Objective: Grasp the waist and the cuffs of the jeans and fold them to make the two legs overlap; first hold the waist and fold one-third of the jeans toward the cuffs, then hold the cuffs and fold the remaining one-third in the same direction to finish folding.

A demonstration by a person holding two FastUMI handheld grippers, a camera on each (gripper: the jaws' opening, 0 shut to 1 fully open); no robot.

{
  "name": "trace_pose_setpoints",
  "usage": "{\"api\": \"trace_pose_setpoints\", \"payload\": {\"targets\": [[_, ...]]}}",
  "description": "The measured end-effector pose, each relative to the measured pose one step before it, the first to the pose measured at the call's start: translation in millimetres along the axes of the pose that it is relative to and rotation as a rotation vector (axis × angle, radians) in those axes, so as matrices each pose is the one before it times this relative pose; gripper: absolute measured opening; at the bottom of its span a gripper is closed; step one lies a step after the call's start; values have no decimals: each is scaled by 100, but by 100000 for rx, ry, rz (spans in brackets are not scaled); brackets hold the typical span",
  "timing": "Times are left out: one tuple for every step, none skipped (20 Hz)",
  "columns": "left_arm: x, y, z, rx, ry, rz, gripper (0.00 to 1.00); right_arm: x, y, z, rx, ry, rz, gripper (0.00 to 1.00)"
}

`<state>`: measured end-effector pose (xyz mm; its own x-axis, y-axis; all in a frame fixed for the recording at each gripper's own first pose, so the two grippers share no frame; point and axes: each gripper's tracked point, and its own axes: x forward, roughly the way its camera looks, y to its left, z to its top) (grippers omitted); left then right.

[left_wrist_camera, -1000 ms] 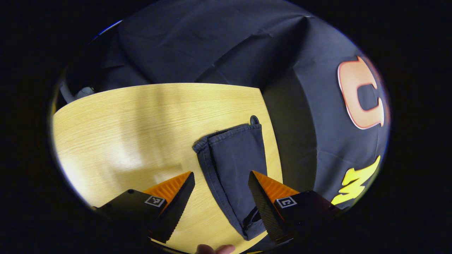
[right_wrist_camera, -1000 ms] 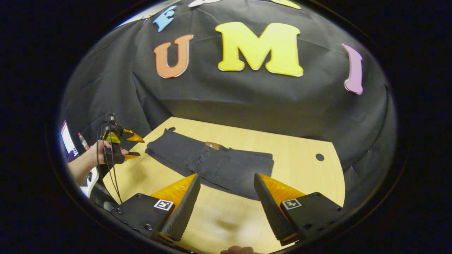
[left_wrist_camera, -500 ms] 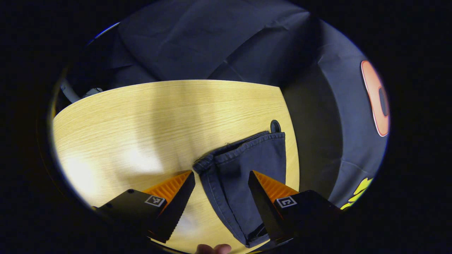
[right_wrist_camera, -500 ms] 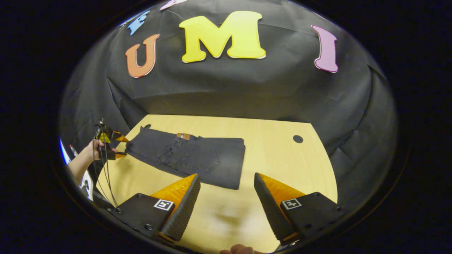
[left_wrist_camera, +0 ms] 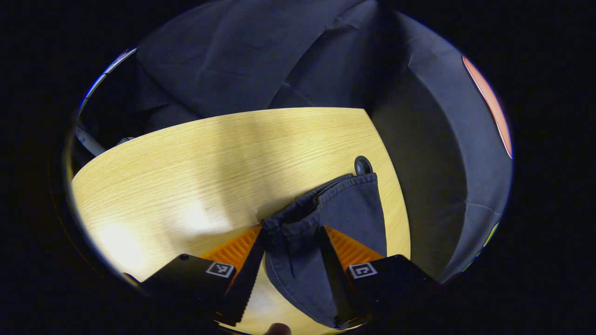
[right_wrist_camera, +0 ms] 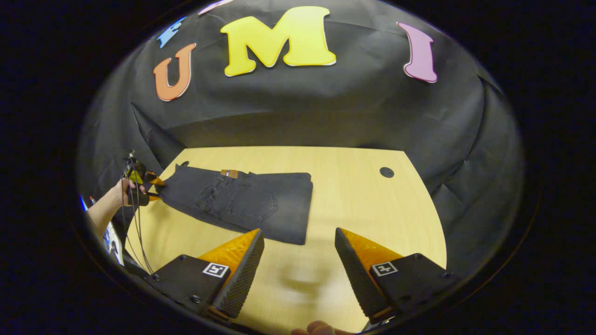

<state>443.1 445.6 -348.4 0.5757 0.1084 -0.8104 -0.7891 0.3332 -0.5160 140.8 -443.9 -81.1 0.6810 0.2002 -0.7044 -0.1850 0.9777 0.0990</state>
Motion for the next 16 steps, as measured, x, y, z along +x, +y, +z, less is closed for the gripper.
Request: {"api": "trace_pose_setpoints", "payload": {"targets": [[71,107,-60,-931,-187,-502,64,-52,-157,-256,986,541,-181,95],[175,3,78,-1077,-707,-312,58,-90,-110,-247,847,220,-351,95],[-15,47,-92,-1041,825,-957,36,-256,-242,-150,512,-295,-789,95],[63,-308,83,-2214,-983,-1376,43,-244,-479,77,192,-1434,-1806,95],[62,-228,-40,-1196,-817,-965,24,-273,-220,-36,142,-721,-650,92],[181,6,-20,-528,-538,-404,20,-460,28,-437,210,134,-218,95],[41,-120,2,324,-1085,-269,14,-373,-83,-323,127,330,-263,95],[-57,-352,11,643,-1091,-906,11,-402,-172,-196,-173,-21,-332,95],[-226,-589,-5,918,-873,-1763,9,-503,-275,47,-289,-1089,-1206,95],[-178,-569,96,1645,-930,-1854,8,-451,-611,57,-629,-1665,-2708,92],[-392,-607,132,1728,-755,-1482,8,-419,-598,334,-549,-2495,-2791,96],[-359,-663,147,2078,-808,-1773,8,-560,7,178,251,-1491,-513,96],[-361,-714,112,2691,-775,-1677,7,-663,-37,65,530,-1221,-331,96],[-473,-927,163,2273,-1046,-2257,8,-499,-211,-47,143,-830,-457,97],[-554,-1087,118,1914,-1218,-2448,8,-576,-149,-31,121,-751,-328,96],[-683,-1345,-302,1848,-1393,-2513,8,-504,-30,-147,369,-651,435,96]]}}
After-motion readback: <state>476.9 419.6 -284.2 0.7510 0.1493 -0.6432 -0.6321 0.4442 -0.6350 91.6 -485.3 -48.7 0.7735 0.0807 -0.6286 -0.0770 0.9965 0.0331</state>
